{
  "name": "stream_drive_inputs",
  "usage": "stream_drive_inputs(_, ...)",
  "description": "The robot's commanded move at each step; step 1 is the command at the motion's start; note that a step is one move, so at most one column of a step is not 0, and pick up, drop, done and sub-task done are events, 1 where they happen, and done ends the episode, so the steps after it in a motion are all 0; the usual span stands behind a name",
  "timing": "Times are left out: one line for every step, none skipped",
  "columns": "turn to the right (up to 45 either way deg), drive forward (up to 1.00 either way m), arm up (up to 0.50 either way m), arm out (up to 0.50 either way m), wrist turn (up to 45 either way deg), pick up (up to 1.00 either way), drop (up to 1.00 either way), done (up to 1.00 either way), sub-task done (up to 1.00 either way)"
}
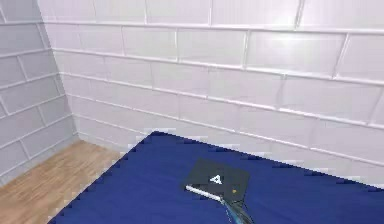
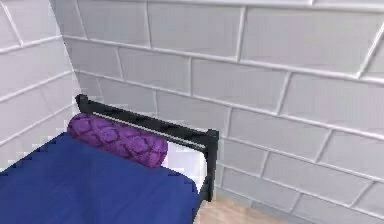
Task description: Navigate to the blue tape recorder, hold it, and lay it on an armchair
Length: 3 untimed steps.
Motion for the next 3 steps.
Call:
stream_drive_inputs(-45.0,0.00,0.00,0.00,0.0,0.00,0.00,0.00,0.00)
stream_drive_inputs(-18.0,0.00,0.00,0.00,0.0,0.00,0.00,0.00,0.00)
stream_drive_inputs(0.0,0.00,0.50,0.00,0.0,0.00,0.00,0.00,0.00)
